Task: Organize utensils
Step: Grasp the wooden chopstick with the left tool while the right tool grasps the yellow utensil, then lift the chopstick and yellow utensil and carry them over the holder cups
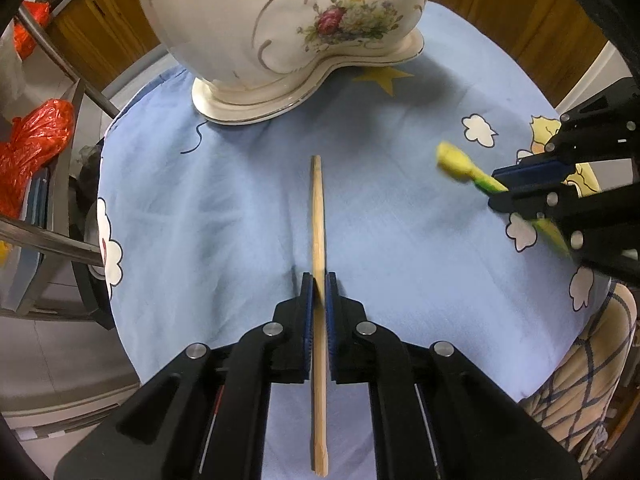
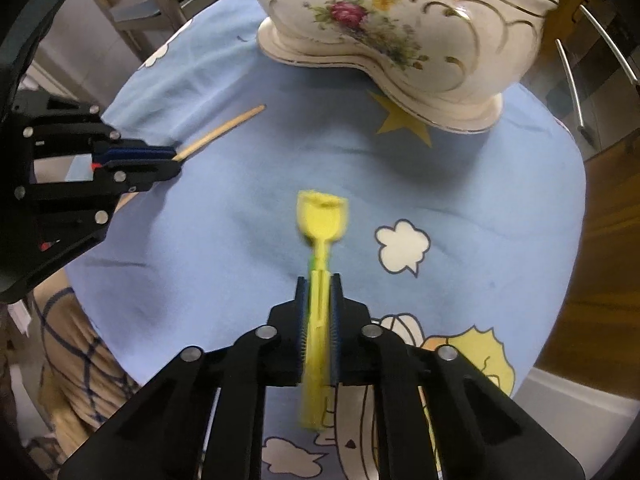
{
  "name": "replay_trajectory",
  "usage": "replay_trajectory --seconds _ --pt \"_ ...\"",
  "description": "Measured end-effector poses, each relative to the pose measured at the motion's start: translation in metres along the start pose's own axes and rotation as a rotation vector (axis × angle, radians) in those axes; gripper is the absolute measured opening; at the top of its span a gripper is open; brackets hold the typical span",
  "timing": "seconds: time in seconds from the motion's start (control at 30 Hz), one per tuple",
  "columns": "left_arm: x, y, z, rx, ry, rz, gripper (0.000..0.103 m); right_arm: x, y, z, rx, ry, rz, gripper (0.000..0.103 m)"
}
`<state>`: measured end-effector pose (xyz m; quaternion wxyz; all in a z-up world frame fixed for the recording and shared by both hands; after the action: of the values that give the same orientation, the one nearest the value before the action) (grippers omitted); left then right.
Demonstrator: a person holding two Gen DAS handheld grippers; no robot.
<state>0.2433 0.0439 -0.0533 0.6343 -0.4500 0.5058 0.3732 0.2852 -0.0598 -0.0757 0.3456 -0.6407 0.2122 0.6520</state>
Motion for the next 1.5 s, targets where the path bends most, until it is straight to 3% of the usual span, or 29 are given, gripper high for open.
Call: replay_trajectory --seconds 0.13,0.3,0.4,0.7,0.93,1.17,1.5 --pt "-0.004 0.008 0.001 -0.034 0.029 -0.057 0.005 -0.004 0.007 -0.012 0.029 0.008 -0.049 0.010" --pt "-0.023 0.015 0.009 -0.112 0.141 -0.223 0.005 -0.030 0.014 -0.026 0.088 -0.038 -0.197 0.010" --pt "-0.039 0.019 0.007 -0.153 0.236 -0.350 0.005 -0.047 0.020 -0.034 0.132 -0.107 -0.309 0.011" --pt "-0.064 0.020 -0.001 -0.200 0.339 -0.642 0.005 -0.081 0.033 -0.060 0.264 -0.393 -0.574 0.011" --pt "-0.084 0.006 0.002 -0.239 0.325 -0.794 0.005 -0.088 0.027 -0.066 0.293 -0.434 -0.693 0.011" --pt "-0.124 -0.009 0.016 -0.267 0.233 -0.982 0.005 -0.108 0.015 -0.089 0.326 -0.440 -0.853 0.011" --pt "-0.177 -0.049 0.025 -0.295 0.120 -1.243 0.005 -0.146 -0.012 -0.090 0.289 -0.277 -1.062 0.011"
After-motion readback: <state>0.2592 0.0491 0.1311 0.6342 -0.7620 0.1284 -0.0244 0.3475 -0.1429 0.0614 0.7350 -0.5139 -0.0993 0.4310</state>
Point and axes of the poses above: each gripper's, at about its wrist camera, not at the fingertips, and x roughly the way its jaws point, z to its left, y to its underside, the point moved 5 cm from there along x, roughly the way its jaws point, and after that the axes turned 4 degrees about z, right-handed, at the moved point
